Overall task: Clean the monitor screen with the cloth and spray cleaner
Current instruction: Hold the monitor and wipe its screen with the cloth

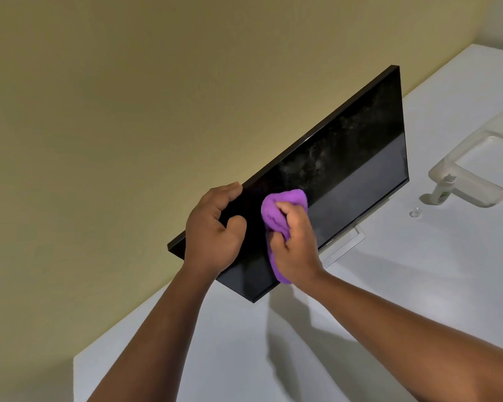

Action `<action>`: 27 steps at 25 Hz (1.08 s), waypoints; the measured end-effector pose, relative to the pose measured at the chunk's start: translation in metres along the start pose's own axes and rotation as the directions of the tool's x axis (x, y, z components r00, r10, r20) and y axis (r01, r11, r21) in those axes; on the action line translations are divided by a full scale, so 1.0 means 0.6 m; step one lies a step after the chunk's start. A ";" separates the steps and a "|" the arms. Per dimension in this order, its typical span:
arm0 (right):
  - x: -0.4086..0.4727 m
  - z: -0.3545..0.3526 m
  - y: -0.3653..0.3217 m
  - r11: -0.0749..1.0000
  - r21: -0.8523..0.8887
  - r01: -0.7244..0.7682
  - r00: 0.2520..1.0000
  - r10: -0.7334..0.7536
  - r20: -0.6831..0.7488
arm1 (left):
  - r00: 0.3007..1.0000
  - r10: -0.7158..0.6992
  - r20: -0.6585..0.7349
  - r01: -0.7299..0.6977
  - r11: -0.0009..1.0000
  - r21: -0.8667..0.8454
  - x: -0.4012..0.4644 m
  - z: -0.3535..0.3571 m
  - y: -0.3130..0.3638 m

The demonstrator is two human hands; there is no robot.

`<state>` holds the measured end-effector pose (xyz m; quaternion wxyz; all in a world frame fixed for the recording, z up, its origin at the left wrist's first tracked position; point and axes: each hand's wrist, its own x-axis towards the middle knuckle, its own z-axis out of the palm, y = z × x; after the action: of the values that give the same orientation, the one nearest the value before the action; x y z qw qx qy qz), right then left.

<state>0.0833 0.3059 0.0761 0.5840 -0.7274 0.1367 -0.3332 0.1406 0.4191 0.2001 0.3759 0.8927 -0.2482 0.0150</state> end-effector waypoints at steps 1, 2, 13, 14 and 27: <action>0.013 0.007 -0.010 1.000 0.017 -0.022 0.998 0.023 -0.065 | 1.000 0.001 -0.008 -0.002 1.000 -0.002 0.000 0.002 0.000; 0.021 0.019 -0.023 0.999 0.040 0.005 0.998 -0.003 -0.068 | 1.000 0.004 -0.009 -0.004 1.000 -0.003 0.002 0.003 0.000; -0.011 0.018 0.013 0.999 -0.019 -0.044 0.976 0.039 -0.214 | 0.979 0.201 0.032 -0.204 0.965 0.163 -0.009 0.019 -0.016; -0.006 0.029 0.004 0.999 0.002 0.036 0.984 -0.035 -0.175 | 0.973 0.225 0.051 -0.230 0.948 0.218 -0.009 0.021 -0.015; -0.049 0.072 0.006 0.982 0.187 -0.031 0.980 0.066 -0.186 | 0.936 0.348 0.052 -0.339 0.855 0.393 -0.018 0.031 -0.025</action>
<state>0.0898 0.3551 0.0590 0.6407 -0.6315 0.1788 -0.3984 0.1350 0.4197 0.1743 0.1816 0.8911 -0.3913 0.1410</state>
